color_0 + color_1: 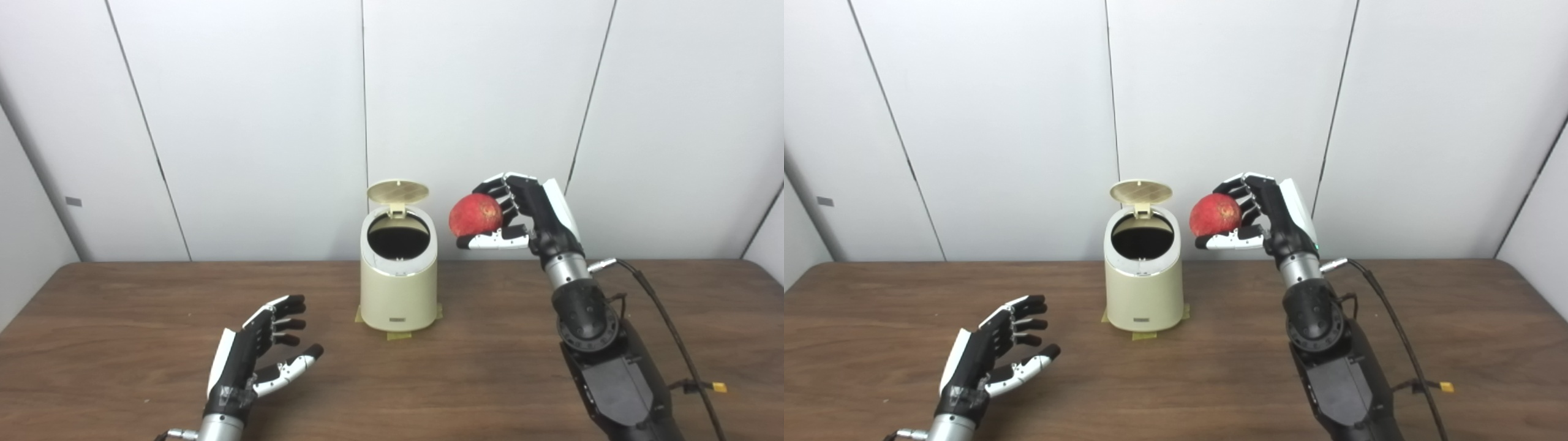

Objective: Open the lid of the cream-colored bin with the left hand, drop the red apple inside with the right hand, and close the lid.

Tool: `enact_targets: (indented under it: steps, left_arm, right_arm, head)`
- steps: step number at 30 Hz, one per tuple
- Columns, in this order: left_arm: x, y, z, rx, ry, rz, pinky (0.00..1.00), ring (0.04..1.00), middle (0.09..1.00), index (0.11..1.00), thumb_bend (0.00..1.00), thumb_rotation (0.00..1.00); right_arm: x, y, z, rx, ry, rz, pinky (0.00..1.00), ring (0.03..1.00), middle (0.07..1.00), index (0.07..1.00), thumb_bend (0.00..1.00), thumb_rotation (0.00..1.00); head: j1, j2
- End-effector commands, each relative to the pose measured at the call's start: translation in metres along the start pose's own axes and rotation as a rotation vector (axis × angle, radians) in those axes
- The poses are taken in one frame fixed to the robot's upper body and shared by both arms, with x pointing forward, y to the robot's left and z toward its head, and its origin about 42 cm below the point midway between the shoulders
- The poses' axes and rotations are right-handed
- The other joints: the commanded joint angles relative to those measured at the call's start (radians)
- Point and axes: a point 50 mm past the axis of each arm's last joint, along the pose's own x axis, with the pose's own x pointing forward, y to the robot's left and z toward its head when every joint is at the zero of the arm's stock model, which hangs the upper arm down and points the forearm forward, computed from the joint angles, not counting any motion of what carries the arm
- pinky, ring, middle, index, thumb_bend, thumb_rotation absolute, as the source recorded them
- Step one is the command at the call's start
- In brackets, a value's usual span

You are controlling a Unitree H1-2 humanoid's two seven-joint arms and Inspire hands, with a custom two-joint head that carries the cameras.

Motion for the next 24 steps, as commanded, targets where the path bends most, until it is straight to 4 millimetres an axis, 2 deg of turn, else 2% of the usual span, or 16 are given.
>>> enact_targets:
  steps: [1, 8, 24]
  left_arm:
    - [0.0, -0.008, -0.001, -0.009, -0.026, 0.003, 0.62, 0.709, 0.773, 0.783, 0.63, 0.05]
    - [0.001, -0.008, -0.001, -0.011, -0.025, 0.002, 0.62, 0.716, 0.782, 0.783, 0.63, 0.06]
    - [0.001, -0.012, 0.002, -0.024, -0.029, 0.011, 0.63, 0.713, 0.778, 0.781, 0.63, 0.03]
  right_arm:
    - [0.022, -0.01, 0.028, 0.0, -0.108, -0.039, 0.35, 0.411, 0.469, 0.526, 0.52, 0.0]
    - [0.033, 0.005, 0.036, 0.01, -0.126, -0.028, 0.29, 0.368, 0.471, 0.55, 0.51, 0.0]
    - [0.042, 0.031, 0.045, 0.021, -0.086, 0.012, 0.29, 0.372, 0.473, 0.549, 0.51, 0.0]
  head:
    - [0.002, 0.001]
    - [-0.001, 0.003]
    - [0.007, 0.016]
